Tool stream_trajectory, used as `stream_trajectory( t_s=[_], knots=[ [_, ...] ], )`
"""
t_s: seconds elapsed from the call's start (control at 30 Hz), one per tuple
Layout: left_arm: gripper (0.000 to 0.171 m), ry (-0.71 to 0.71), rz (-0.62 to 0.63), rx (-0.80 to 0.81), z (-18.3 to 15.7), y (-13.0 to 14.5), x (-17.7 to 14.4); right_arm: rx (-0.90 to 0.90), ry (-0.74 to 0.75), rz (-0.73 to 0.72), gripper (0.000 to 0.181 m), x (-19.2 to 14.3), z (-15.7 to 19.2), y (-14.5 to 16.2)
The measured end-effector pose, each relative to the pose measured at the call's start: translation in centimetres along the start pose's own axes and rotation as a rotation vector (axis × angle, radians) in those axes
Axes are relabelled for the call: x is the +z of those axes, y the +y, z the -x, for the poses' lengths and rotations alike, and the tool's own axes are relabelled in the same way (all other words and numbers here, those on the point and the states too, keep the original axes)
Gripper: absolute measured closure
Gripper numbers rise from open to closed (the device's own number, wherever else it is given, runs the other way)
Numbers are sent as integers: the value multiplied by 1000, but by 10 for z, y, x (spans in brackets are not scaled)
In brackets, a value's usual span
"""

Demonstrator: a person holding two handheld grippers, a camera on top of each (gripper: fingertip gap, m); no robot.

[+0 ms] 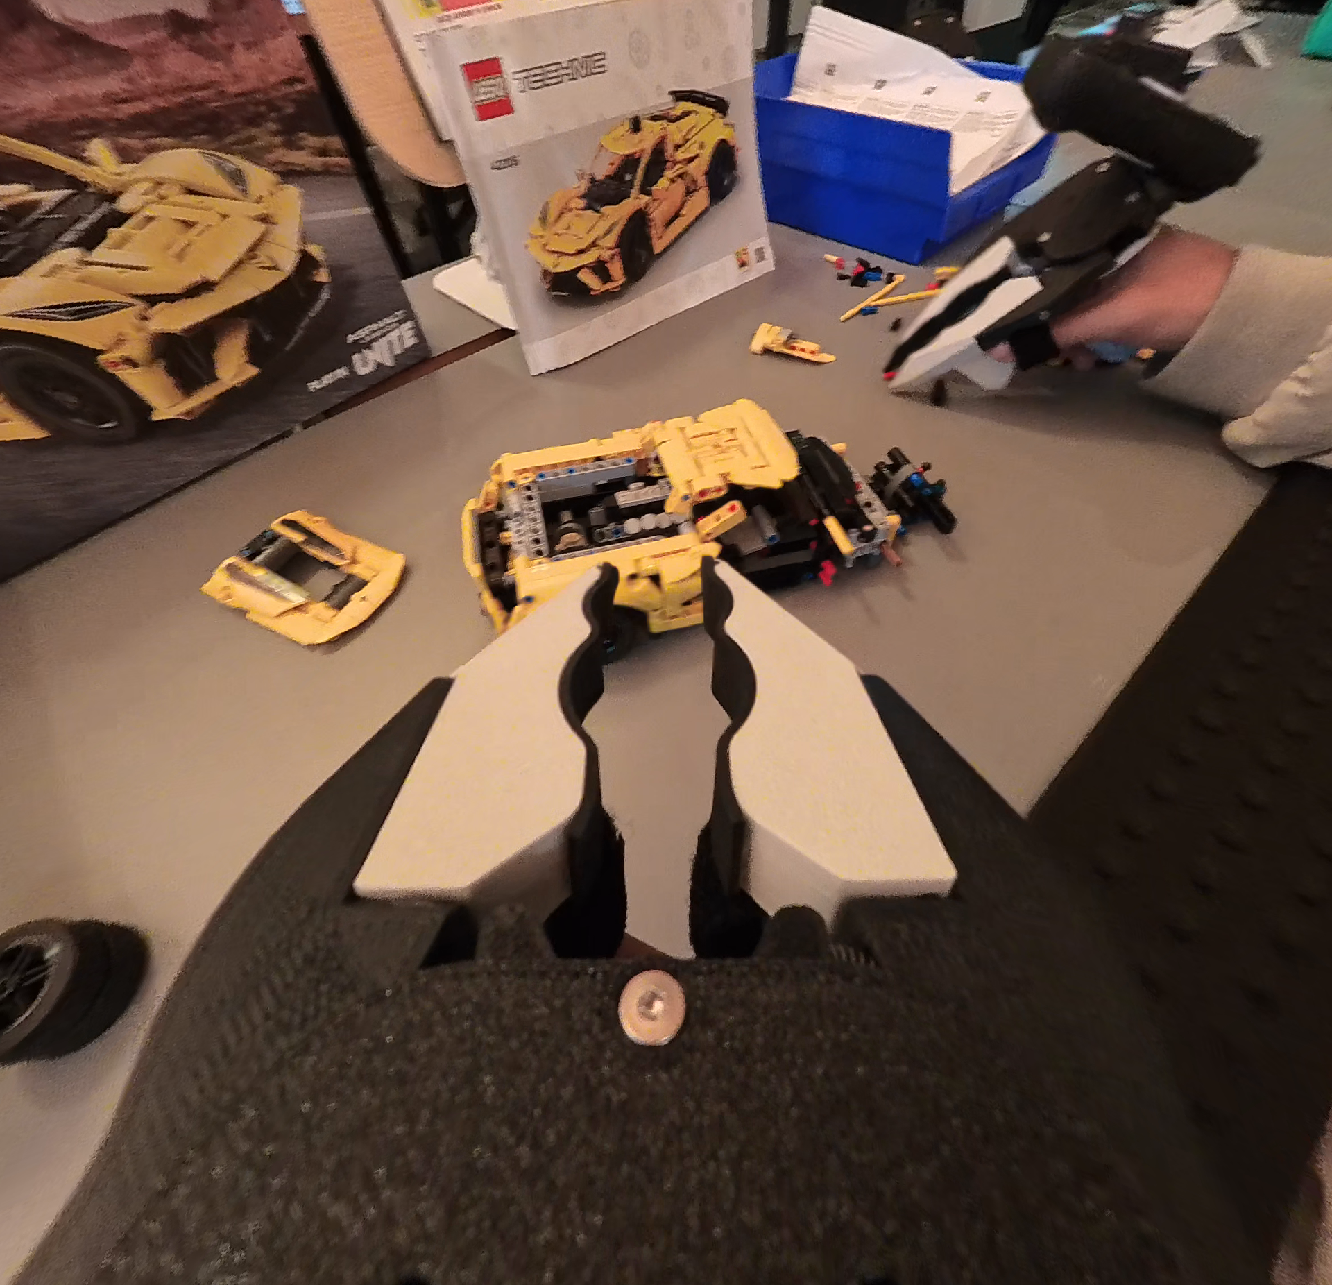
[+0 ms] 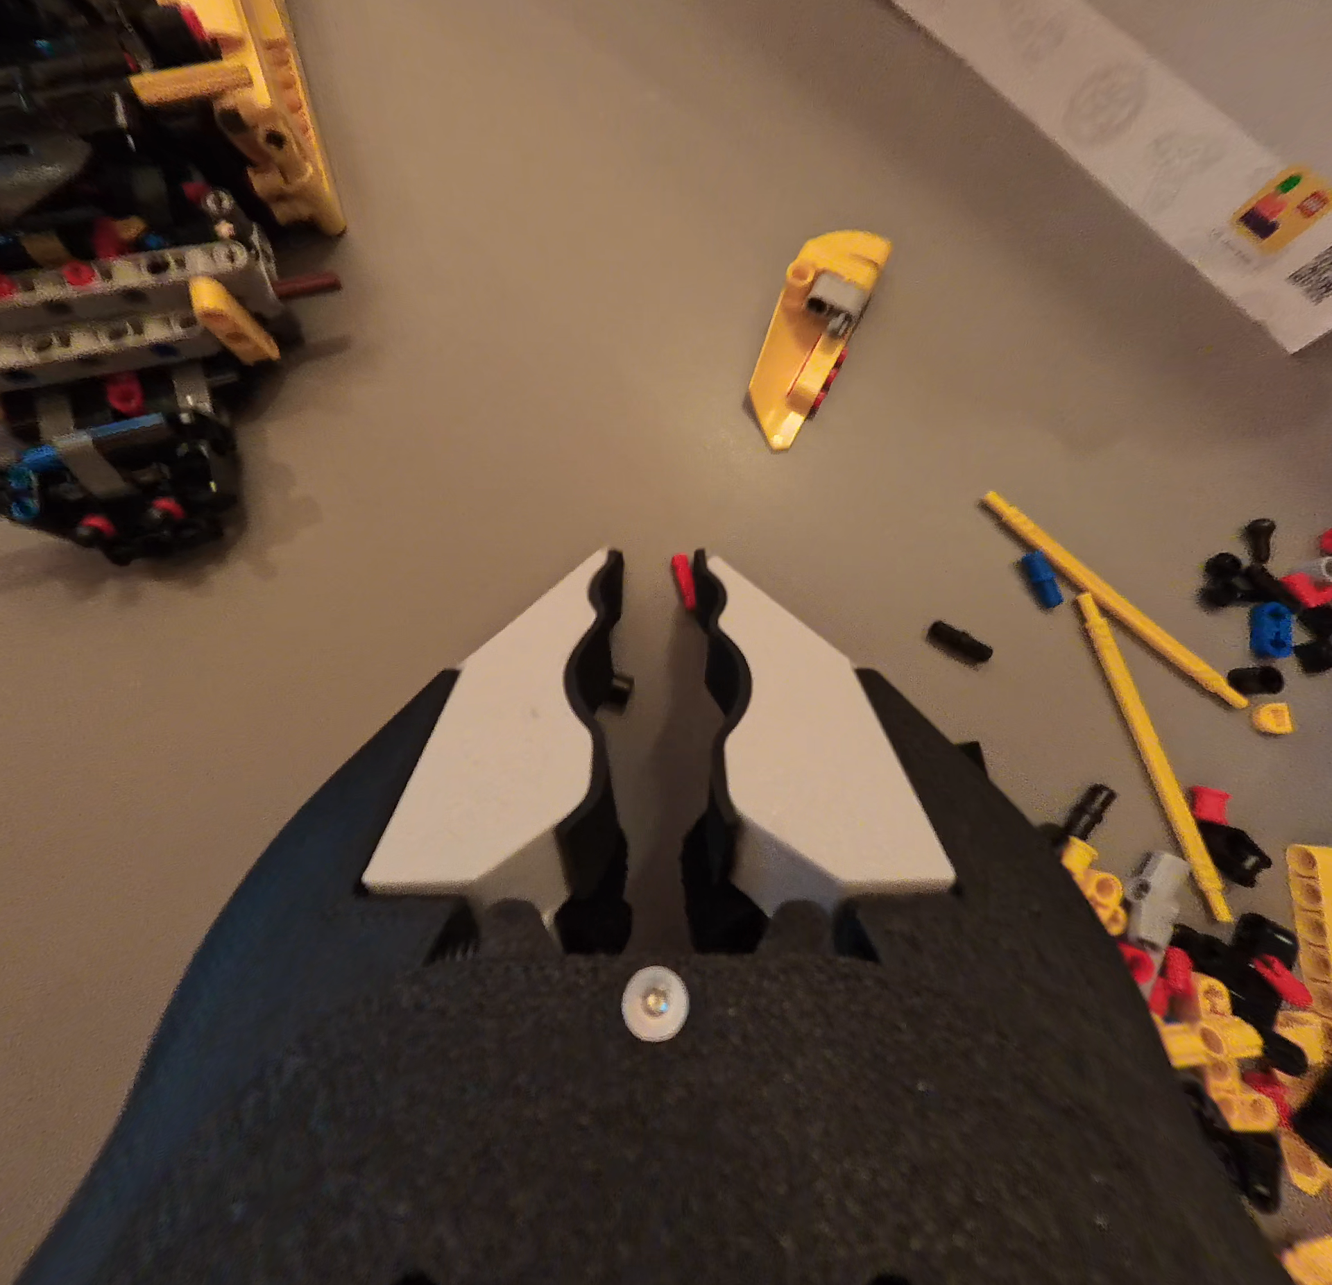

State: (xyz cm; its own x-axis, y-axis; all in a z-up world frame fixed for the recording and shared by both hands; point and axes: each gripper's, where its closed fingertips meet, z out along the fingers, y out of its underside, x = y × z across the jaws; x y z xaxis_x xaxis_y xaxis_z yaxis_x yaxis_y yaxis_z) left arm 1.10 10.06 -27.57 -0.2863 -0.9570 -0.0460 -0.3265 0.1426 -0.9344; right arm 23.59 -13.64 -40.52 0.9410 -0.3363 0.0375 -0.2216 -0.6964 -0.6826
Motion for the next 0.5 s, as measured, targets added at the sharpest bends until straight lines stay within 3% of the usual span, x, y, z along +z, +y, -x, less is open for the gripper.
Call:
stream_trajectory(
  t_s=[0.13, 0.23, 0.4, 0.47, 0.5],
  knots=[
    [148, -144, 20, -19, 32, 8, -27, 6, 26, 2, 178, -5, -8, 6],
    [149, -211, 36, -48, 48, 19, -51, 35, 54, 41, 179, -16, -20, 17],
    [150, -252, 68, -95, 52, 44, -74, 85, 319, 152, 179, -65, -73, 53],
    [150, -252, 73, -106, 50, 50, -76, 144, 323, 118, 173, -79, -81, 61],
    [150, -248, 73, -111, 48, 52, -75, 173, 283, 60, 161, -82, -78, 56]
  ],
)
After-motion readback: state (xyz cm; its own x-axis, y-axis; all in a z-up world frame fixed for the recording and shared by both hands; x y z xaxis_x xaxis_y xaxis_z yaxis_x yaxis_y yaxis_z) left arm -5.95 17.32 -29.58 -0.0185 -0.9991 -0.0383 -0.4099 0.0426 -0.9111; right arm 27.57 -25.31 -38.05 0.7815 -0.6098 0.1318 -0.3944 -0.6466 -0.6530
